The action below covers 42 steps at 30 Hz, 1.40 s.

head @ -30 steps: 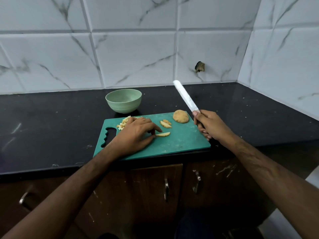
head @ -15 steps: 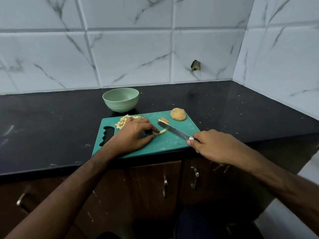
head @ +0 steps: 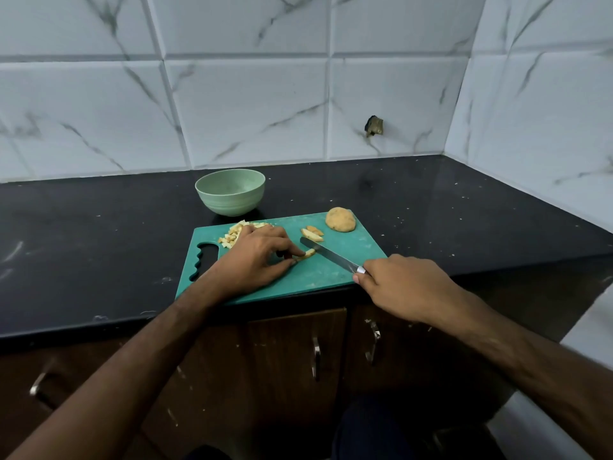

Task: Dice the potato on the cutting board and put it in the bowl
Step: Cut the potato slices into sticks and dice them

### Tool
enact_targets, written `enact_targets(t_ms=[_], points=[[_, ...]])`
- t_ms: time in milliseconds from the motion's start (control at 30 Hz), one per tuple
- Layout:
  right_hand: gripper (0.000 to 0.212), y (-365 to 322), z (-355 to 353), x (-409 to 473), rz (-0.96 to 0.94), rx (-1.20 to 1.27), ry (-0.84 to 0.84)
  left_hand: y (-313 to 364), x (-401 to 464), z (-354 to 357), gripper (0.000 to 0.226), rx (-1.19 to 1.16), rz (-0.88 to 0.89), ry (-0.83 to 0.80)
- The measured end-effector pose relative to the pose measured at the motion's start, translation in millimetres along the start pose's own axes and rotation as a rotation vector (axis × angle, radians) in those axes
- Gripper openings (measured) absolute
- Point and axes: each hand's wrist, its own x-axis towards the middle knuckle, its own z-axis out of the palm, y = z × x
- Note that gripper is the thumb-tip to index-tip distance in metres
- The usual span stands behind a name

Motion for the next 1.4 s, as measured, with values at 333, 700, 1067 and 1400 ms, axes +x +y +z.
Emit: enact_targets(t_ms=[333,700,1067,1400], points=[[0.037,1.2,3.5,-7.0,-0.026,-0.045,0.056,0.6,-0.1,-1.4,0.017,-0.008,-0.003,-0.003],[0.034,-7.1,2.5,2.1,-0.010,-0.022,0.071,3.5,-1.4,-2.0,0.016,-0.002,-0.023,0.013],[0.032,-17.8,5.7,-10.0,-0.021,-0.021,0.050,1.7,-2.8,-1.7,0.013,-0.017,-0.016,0.038],[0.034,-16.7,-3.8,-0.2,-0.005,0.011,0.092,3.7,-3.4,-3.7,0.014,-0.011,-0.029,0.057]])
